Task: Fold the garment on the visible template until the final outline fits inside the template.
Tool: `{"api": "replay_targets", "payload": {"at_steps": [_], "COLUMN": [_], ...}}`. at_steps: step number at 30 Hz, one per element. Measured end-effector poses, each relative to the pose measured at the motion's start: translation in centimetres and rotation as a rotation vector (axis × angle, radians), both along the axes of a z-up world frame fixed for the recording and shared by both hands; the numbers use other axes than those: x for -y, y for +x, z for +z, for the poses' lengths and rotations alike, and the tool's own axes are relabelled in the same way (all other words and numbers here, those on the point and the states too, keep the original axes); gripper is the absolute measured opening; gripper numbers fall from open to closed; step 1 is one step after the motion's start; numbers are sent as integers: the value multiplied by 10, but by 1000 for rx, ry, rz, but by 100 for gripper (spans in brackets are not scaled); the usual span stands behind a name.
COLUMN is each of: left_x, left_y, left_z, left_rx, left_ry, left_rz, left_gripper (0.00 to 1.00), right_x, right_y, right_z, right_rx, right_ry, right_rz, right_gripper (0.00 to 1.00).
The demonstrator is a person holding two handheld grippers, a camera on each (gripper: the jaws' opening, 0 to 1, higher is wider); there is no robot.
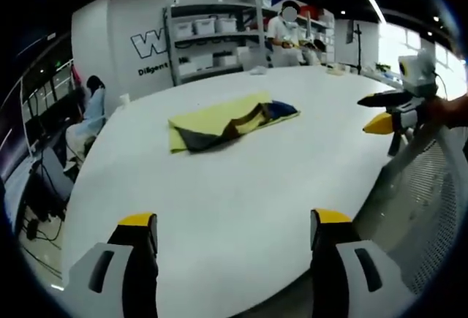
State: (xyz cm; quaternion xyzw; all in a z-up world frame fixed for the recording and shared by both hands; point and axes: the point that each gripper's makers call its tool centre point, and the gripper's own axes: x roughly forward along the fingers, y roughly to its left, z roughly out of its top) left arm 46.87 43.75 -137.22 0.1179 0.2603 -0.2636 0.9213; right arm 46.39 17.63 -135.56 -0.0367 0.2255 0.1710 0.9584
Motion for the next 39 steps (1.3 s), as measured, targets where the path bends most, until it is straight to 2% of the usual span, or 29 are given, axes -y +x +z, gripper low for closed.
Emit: {"api": "replay_targets", "payload": {"at_steps": [14,39], "left_x": [0,-1], "left_y": [-2,-1], "left_z": [-3,-5], "left_rx": [-17,-16], "left_ry": [14,38], "left_rz": [-9,-8], "left_gripper": [79,81], "right_x": [3,4], "right_y": [0,1], "right_z": [-1,1], "right_rx": [-6,-5], "right_ry": [-3,11], "right_rz": [-9,-18], "right_gripper": [87,86]}}
